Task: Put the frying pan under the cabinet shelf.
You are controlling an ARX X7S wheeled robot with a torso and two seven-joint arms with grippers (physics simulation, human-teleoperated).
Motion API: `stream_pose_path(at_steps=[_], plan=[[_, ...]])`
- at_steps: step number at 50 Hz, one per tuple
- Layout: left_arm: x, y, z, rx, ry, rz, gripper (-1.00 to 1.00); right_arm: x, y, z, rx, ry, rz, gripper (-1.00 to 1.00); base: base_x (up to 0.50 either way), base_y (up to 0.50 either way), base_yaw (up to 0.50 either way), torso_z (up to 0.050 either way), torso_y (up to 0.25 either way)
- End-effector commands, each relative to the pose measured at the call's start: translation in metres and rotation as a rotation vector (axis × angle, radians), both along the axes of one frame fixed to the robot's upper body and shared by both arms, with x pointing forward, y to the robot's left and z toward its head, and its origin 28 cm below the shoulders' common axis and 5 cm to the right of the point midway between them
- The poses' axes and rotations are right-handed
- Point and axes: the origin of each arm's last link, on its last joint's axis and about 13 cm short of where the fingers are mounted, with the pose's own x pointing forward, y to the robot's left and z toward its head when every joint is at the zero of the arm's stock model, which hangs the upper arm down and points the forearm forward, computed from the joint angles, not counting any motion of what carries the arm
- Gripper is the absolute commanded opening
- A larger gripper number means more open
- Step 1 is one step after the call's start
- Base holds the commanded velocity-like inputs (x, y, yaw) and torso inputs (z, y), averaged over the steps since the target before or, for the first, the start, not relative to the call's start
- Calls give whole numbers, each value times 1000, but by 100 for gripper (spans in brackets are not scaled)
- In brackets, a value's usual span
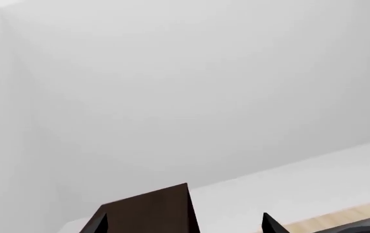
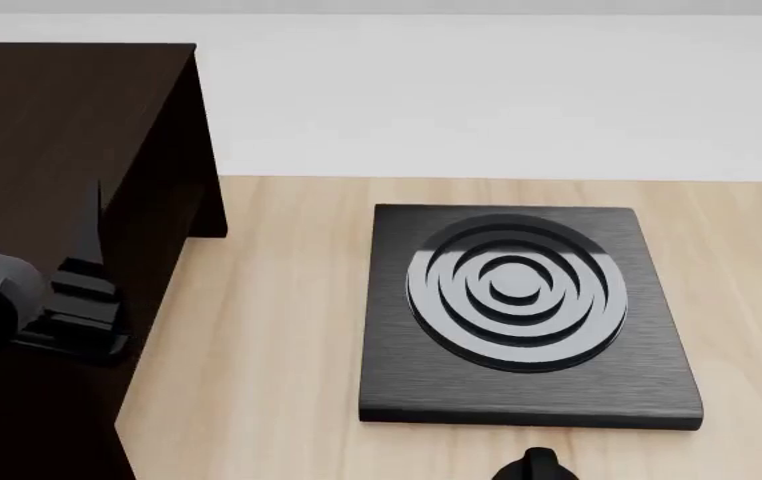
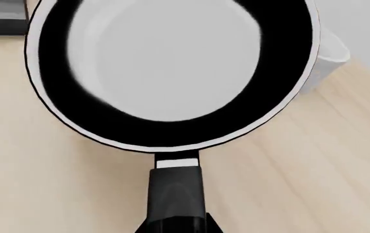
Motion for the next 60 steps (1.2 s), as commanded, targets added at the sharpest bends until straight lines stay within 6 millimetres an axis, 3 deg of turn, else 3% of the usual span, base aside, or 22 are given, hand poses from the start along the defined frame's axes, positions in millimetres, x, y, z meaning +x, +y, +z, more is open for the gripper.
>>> stream_pose_path(at_steps=[1, 14, 29, 33, 36, 60], plan=[[-5, 4, 3, -6, -12, 8, 100, 12, 9, 46, -116, -85, 64, -100, 0, 0, 0, 0, 0], [-12, 5, 16, -5, -41, 10, 100, 34, 21, 93, -200, -130, 147, -100, 0, 0, 0, 0, 1], [-18, 8, 26, 2, -70, 11, 100, 64, 36, 125, -274, -163, 273, -100, 0, 0, 0, 0, 1], [-21, 10, 30, 6, -75, 11, 100, 72, 35, 144, -372, -201, 154, -100, 0, 0, 1, 0, 3], [-24, 10, 35, 19, -80, 11, 100, 71, 50, 148, -306, -168, 313, -100, 0, 0, 0, 0, 0], [-34, 16, 84, 63, -85, 24, 100, 88, 65, 161, -327, -183, 407, -100, 0, 0, 0, 1, 1]])
